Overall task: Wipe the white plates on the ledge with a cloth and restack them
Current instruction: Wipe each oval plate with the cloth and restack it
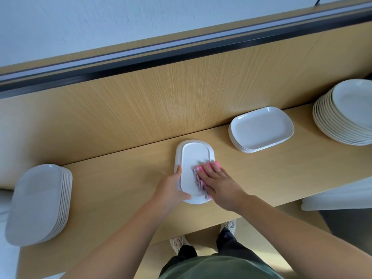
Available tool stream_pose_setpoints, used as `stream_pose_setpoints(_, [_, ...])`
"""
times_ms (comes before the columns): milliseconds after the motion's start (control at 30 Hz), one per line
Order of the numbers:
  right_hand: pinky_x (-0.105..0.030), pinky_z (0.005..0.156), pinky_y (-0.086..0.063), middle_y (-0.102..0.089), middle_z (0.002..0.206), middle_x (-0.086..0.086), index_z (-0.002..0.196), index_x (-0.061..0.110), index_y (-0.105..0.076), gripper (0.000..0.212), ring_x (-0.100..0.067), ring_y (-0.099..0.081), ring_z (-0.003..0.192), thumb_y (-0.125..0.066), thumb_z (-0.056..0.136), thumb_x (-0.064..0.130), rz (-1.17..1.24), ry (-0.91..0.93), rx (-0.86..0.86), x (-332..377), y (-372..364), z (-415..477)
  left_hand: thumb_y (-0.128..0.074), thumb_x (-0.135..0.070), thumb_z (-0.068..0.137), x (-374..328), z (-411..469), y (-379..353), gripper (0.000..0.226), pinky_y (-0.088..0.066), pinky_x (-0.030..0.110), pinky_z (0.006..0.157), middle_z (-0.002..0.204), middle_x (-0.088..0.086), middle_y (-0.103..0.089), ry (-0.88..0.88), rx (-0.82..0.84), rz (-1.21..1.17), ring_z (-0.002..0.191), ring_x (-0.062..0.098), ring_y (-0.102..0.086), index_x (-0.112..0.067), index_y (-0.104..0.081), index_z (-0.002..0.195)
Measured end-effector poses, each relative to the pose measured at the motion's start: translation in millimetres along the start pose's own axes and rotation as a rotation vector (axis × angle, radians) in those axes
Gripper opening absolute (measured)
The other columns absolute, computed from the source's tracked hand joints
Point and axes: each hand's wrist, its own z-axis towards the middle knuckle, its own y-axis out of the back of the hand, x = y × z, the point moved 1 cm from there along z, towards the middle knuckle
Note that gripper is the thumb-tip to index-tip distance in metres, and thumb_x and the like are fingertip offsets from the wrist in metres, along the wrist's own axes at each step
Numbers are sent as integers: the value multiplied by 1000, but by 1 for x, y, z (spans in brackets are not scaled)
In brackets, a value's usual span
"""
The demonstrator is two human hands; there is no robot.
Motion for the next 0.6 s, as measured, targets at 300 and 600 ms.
stream_pose_setpoints(300, [-39, 121, -1, 1, 164, 0, 156, 21, -4, 64, -26, 6, 150, -10, 99, 50, -65, -105, -28, -2, 31, 53, -82, -18, 73, -4, -3, -2, 105, -37, 15, 90, 146, -1, -44, -1, 14, -6, 126, 12, -45, -17, -14, 154])
stream_pose_setpoints(600, [-39, 120, 4, 2, 164, 2, 156, 21, -4, 55, -27, 11, 149, -24, 106, 33, -61, -31, -33, 2, 38, 64, -82, -22, 73, -4, -3, -4, 106, -37, 15, 88, 139, 1, -50, 24, 12, 3, 124, 15, -47, -21, -13, 154])
